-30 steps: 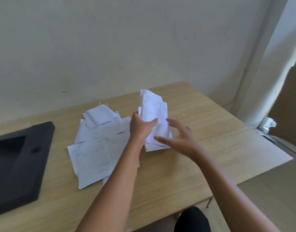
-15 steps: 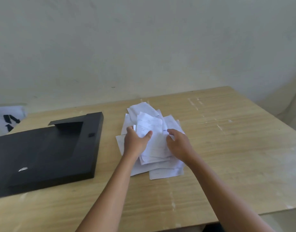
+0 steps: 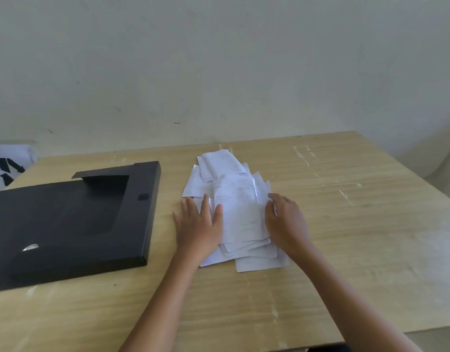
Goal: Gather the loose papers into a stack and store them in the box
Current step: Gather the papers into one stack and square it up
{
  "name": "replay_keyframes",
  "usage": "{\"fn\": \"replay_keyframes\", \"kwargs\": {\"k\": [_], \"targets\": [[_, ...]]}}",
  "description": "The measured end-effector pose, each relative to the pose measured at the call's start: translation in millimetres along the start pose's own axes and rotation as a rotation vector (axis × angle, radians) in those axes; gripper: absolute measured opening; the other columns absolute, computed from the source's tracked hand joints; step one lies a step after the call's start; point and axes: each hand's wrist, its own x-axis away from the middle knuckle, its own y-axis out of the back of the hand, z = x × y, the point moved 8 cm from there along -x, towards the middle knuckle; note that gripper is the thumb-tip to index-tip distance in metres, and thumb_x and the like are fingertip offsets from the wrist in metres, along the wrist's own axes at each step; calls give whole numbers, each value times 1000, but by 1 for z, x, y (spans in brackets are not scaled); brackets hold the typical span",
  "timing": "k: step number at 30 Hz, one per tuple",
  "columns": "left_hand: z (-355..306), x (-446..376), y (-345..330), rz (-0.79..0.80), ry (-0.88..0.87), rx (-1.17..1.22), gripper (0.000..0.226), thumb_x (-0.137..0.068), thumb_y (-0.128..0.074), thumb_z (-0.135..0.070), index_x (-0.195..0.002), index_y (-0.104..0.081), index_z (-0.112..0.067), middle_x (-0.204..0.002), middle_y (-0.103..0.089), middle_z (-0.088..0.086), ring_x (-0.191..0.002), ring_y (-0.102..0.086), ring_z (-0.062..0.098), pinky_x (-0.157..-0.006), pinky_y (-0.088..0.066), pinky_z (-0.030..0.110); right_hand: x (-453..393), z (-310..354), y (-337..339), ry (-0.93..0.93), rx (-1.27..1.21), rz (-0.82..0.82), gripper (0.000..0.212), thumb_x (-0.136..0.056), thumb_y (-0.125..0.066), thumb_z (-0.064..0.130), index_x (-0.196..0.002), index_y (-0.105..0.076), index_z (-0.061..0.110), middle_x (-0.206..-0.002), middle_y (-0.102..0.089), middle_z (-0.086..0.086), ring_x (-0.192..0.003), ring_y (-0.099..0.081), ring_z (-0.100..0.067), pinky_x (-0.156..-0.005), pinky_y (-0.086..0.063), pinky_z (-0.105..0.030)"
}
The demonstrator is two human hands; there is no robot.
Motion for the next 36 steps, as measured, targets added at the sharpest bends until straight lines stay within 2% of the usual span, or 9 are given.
{"fn": "replay_keyframes", "kwargs": {"k": [4, 8, 13, 16, 21, 27, 30, 32, 36], "targets": [[10, -19, 24, -43, 4, 53, 61, -104, -19, -58, -159, -24, -34, -170, -15, 5, -156, -11, 32, -121, -14, 58, -21, -11, 8, 69, 71, 19, 58, -91, -24, 45, -115, -63, 9, -119, -66, -8, -119, -53, -30, -101, -43, -44], [8, -73, 46, -99, -61, 100, 52, -103, -35, -44, -154, -39, -36, -160, -37, -6, -141, -40, 28, -101, -48, 50, -26, -15, 2, 166, 126, 34, 54, -99, -29, 48, -135, -58, 20, -139, -59, 2, -136, -43, -22, -116, -30, -41], [10, -142, 29, 28, 117, 112, 55, -99, -40, -47, -147, -45, -21, -149, -49, 5, -133, -47, 35, -104, -45, 49, -27, -16, -5, 169, 322, 95, 72, -79, -33, 78, -138, -52, 40, -147, -44, 13, -142, -28, -15, -118, -22, -41], [-6, -165, 25, 23, 18, 123, 57, -99, -42, -41, -155, -37, -35, -160, -37, 1, -140, -42, 33, -109, -41, 49, -27, -17, -3, 161, 333, 79, 68, -80, -39, 81, -136, -50, 45, -147, -41, 15, -142, -27, -14, -119, -20, -41], [-13, -186, 5, 255, -77, -4, 55, -98, -37, -33, -151, -39, -51, -167, -26, 0, -149, -30, 26, -117, -34, 47, -28, -17, -2, 154, 316, 44, 66, -80, -40, 81, -134, -52, 45, -145, -43, 16, -140, -29, -13, -118, -21, -41], [-23, -169, 9, 320, -233, -45, 52, -89, -40, -24, -118, -61, -61, -146, -47, -14, -133, -48, 17, -113, -33, 55, -28, -15, -3, 152, 333, 33, 64, -83, -36, 81, -134, -51, 44, -145, -43, 15, -141, -28, -13, -119, -21, -41], [-27, -180, 28, 178, -229, 47, 39, -97, -44, -29, -125, -63, -49, -142, -50, -5, -103, -62, 18, -94, -50, 39, -28, -12, -1, 154, 281, 41, 72, -85, -30, 81, -141, -44, 39, -149, -42, 16, -143, -26, -13, -119, -21, -42], [-28, -196, 35, 102, -175, 100, 41, -99, -46, -38, -138, -56, -43, -151, -45, 0, -125, -55, 25, -104, -46, 40, -25, -11, 1, 162, 229, 78, 84, -78, -32, 88, -146, -36, 39, -153, -39, 17, -145, -24, -13, -120, -20, -44], [-41, -202, 11, 283, -73, -42, 59, -100, -36, -55, -157, -34, -38, -167, -26, -8, -153, -19, 37, -120, -26, 51, -20, -9, 0, 177, 290, 144, 109, -58, -39, 100, -150, -25, 43, -156, -31, 14, -147, -18, -17, -121, -15, -45]]}}
